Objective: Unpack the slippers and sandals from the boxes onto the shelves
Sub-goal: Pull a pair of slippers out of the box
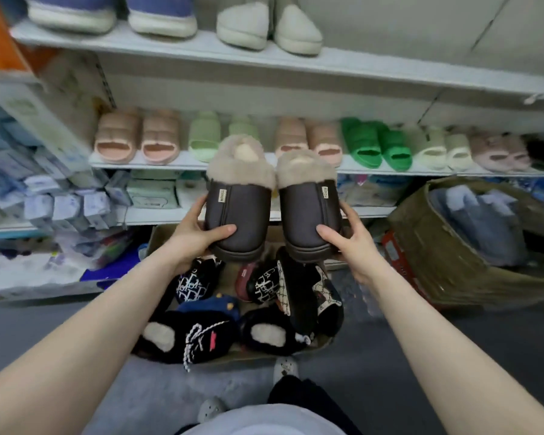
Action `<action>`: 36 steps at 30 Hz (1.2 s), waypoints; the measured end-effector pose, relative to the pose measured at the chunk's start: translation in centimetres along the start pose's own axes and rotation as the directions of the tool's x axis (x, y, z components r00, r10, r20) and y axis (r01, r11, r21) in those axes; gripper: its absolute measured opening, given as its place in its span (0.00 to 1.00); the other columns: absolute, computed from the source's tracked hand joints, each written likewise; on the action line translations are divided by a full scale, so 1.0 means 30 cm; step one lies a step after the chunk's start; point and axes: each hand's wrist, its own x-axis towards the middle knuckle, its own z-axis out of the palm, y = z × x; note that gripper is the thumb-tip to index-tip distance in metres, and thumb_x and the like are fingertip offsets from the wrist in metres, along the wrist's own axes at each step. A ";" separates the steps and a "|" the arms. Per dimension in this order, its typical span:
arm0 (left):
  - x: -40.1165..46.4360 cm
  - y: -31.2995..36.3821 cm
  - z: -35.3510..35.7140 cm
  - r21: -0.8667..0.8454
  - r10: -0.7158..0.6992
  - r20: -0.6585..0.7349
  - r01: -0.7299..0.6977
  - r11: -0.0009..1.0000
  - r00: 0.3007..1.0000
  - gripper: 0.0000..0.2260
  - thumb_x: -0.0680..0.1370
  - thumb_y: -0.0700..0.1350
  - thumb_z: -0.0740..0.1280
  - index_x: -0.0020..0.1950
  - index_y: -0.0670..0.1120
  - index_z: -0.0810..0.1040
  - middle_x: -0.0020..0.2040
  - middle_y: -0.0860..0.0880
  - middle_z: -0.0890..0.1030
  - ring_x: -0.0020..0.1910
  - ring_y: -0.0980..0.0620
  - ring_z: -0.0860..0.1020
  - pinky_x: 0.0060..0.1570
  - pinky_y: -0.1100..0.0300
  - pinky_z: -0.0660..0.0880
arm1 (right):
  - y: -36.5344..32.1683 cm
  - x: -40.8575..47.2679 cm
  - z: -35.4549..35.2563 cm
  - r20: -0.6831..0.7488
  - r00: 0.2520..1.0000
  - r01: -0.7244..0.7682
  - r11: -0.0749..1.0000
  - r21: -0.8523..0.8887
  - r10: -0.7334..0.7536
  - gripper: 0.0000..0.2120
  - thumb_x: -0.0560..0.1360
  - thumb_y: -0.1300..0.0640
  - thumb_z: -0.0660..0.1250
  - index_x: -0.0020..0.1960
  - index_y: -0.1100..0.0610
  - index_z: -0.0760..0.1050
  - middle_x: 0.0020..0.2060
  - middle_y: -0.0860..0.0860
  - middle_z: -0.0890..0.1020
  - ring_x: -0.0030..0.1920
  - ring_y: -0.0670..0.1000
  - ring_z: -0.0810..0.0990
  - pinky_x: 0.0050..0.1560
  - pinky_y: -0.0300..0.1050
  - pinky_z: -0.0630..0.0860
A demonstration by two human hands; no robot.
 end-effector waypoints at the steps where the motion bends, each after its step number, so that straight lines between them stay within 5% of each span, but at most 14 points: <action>1: 0.008 0.038 0.026 0.009 0.027 0.021 -0.027 1.000 0.999 0.38 0.71 0.37 0.74 0.73 0.60 0.62 0.53 0.44 0.83 0.47 0.47 0.84 0.39 0.52 0.81 | -0.034 0.007 -0.034 -0.005 1.000 0.019 1.000 -0.022 -0.019 0.37 0.70 0.57 0.77 0.74 0.43 0.65 0.62 0.47 0.79 0.53 0.44 0.83 0.49 0.49 0.83; 3: 0.019 0.112 0.084 0.006 0.089 0.035 -0.090 0.996 0.995 0.35 0.72 0.34 0.72 0.72 0.58 0.63 0.50 0.46 0.82 0.42 0.52 0.84 0.33 0.58 0.80 | -0.102 0.018 -0.093 -0.008 0.998 0.062 0.997 -0.043 -0.062 0.41 0.67 0.52 0.80 0.74 0.42 0.64 0.64 0.49 0.79 0.58 0.49 0.82 0.54 0.56 0.81; 8: 0.058 0.301 0.212 0.070 0.210 0.097 -0.217 0.974 0.973 0.39 0.71 0.35 0.75 0.74 0.59 0.61 0.55 0.43 0.80 0.43 0.52 0.84 0.38 0.57 0.81 | -0.281 0.064 -0.244 -0.027 0.980 0.195 0.979 -0.065 -0.197 0.39 0.70 0.58 0.76 0.75 0.43 0.63 0.64 0.54 0.78 0.58 0.50 0.83 0.48 0.45 0.81; 11: 0.098 0.423 0.284 0.094 0.267 0.127 -0.279 0.956 0.955 0.42 0.63 0.43 0.80 0.69 0.65 0.63 0.58 0.43 0.79 0.51 0.45 0.83 0.47 0.49 0.81 | -0.396 0.114 -0.337 -0.050 0.965 0.254 0.964 -0.084 -0.258 0.43 0.62 0.48 0.81 0.72 0.38 0.66 0.60 0.56 0.80 0.56 0.51 0.83 0.50 0.46 0.81; 14: 0.162 0.536 0.389 0.124 0.335 0.145 -0.353 0.928 0.931 0.41 0.67 0.40 0.79 0.72 0.61 0.62 0.54 0.44 0.81 0.47 0.48 0.84 0.43 0.51 0.82 | -0.506 0.193 -0.420 -0.062 0.955 0.283 0.955 -0.091 -0.289 0.42 0.55 0.41 0.83 0.65 0.31 0.70 0.60 0.55 0.80 0.58 0.56 0.82 0.53 0.55 0.81; 17: 0.255 0.645 0.506 0.110 0.355 0.123 -0.369 0.923 0.927 0.37 0.71 0.39 0.75 0.74 0.59 0.62 0.50 0.47 0.83 0.43 0.51 0.84 0.37 0.55 0.81 | -0.599 0.312 -0.506 -0.055 0.949 0.308 0.949 -0.067 -0.311 0.38 0.61 0.48 0.81 0.68 0.36 0.70 0.59 0.53 0.82 0.54 0.55 0.84 0.48 0.54 0.81; 20: 0.353 0.735 0.624 0.088 0.305 0.099 -0.314 0.945 0.947 0.34 0.71 0.43 0.76 0.72 0.60 0.64 0.58 0.49 0.82 0.50 0.49 0.83 0.39 0.54 0.81 | -0.690 0.434 -0.576 -0.048 0.956 0.287 0.957 -0.040 -0.289 0.30 0.72 0.59 0.74 0.70 0.43 0.68 0.53 0.53 0.84 0.45 0.52 0.85 0.40 0.49 0.81; 25: 0.497 0.816 0.815 0.061 0.246 0.019 -0.246 0.967 0.969 0.29 0.74 0.43 0.73 0.70 0.56 0.65 0.57 0.50 0.79 0.43 0.51 0.80 0.29 0.61 0.78 | -0.796 0.621 -0.672 -0.036 0.979 0.201 0.979 -0.019 -0.202 0.27 0.75 0.58 0.72 0.70 0.46 0.68 0.47 0.49 0.83 0.42 0.49 0.84 0.43 0.51 0.81; 29: 0.607 0.803 0.894 0.112 0.294 -0.093 -0.283 0.953 0.951 0.28 0.75 0.45 0.72 0.72 0.51 0.66 0.60 0.49 0.77 0.53 0.47 0.79 0.45 0.52 0.80 | -0.818 0.728 -0.688 -0.064 0.984 0.167 0.986 -0.003 -0.166 0.27 0.77 0.53 0.71 0.73 0.51 0.66 0.58 0.56 0.79 0.49 0.54 0.82 0.35 0.46 0.83; 31: 0.644 0.797 0.920 0.300 0.411 -0.172 -0.350 0.887 0.895 0.24 0.78 0.51 0.67 0.72 0.47 0.67 0.63 0.45 0.76 0.60 0.44 0.77 0.60 0.48 0.75 | -0.820 0.789 -0.695 -0.132 0.966 0.198 0.963 -0.181 -0.224 0.32 0.75 0.43 0.70 0.75 0.49 0.64 0.64 0.58 0.75 0.58 0.59 0.80 0.48 0.51 0.83; 33: 0.655 0.776 0.946 0.567 0.543 -0.169 -0.369 0.736 0.823 0.31 0.77 0.58 0.65 0.76 0.47 0.60 0.71 0.41 0.67 0.71 0.43 0.67 0.71 0.50 0.63 | -0.821 0.824 -0.701 -0.116 0.936 0.227 0.819 -0.527 -0.333 0.36 0.73 0.35 0.66 0.77 0.44 0.59 0.71 0.60 0.66 0.70 0.61 0.70 0.70 0.53 0.69; 36: 0.641 0.731 0.984 0.762 0.658 0.021 -0.438 0.477 0.753 0.46 0.66 0.68 0.64 0.78 0.53 0.52 0.76 0.38 0.52 0.77 0.41 0.52 0.75 0.48 0.52 | -0.792 0.820 -0.691 0.096 0.853 0.412 0.550 -0.726 -0.514 0.37 0.74 0.36 0.67 0.78 0.38 0.53 0.78 0.56 0.52 0.78 0.56 0.55 0.77 0.50 0.54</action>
